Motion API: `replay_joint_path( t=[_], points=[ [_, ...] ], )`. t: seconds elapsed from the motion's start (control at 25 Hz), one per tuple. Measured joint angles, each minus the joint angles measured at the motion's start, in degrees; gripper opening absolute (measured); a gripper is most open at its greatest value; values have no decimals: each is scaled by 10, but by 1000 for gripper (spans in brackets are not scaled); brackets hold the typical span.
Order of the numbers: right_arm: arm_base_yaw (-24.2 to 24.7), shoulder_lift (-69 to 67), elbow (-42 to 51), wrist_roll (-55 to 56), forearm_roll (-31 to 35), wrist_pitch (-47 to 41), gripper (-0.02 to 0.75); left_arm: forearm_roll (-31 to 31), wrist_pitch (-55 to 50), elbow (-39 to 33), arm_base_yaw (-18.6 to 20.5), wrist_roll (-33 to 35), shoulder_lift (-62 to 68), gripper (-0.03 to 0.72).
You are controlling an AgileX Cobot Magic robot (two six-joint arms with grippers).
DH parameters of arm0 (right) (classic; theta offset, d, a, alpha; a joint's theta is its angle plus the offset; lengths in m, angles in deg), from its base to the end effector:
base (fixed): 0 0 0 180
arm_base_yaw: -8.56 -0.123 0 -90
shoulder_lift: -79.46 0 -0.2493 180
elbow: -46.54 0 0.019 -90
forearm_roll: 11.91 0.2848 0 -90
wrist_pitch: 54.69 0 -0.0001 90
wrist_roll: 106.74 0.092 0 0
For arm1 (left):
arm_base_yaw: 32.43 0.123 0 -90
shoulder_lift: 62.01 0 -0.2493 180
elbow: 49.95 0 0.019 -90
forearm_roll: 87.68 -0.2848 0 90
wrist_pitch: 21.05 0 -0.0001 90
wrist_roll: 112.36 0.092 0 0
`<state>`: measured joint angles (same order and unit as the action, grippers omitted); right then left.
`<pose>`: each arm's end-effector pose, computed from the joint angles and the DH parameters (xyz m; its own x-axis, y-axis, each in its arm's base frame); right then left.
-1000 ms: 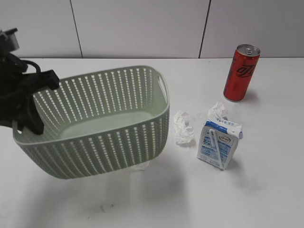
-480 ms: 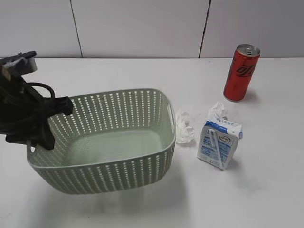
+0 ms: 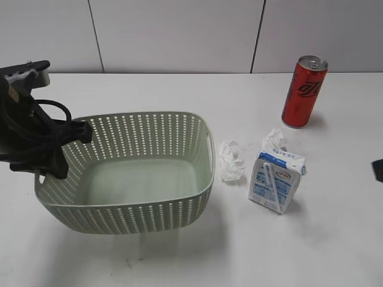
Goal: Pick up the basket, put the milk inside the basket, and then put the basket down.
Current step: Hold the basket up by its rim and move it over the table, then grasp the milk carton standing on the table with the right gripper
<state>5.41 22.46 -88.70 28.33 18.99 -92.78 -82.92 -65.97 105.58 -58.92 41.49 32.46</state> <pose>0.2059 0.0406 0.2301 -0.5805 -0.3523 -0.7341 -0.4980 0.8669 -0.0222 0.2692 -0.1402 0.1622 -0.9744 -0.0641 -0.2156 -0.0232 0.9821 -0.1868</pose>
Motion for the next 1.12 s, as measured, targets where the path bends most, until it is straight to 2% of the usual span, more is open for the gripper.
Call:
replay_joint_path(
  t=[0.16,0.28,0.52,0.72,1.0,1.12],
  points=[
    [0,-127,-4,-159,106,39,517,-15,1,0,0,0,0,-1],
    [-6,-207,-18,-235,147,66,566,-25,1,0,0,0,0,-1],
    [-87,-317,-53,-328,156,142,582,-36,-5,0,0,0,7,-1],
    [-140,-379,-54,-345,147,221,584,-36,-10,0,0,0,17,-1],
    [-153,-450,-54,-348,141,266,584,-27,-10,0,0,0,17,-1],
    [-153,-456,-54,-348,140,270,546,-22,-9,0,0,0,17,-1]
  ],
)
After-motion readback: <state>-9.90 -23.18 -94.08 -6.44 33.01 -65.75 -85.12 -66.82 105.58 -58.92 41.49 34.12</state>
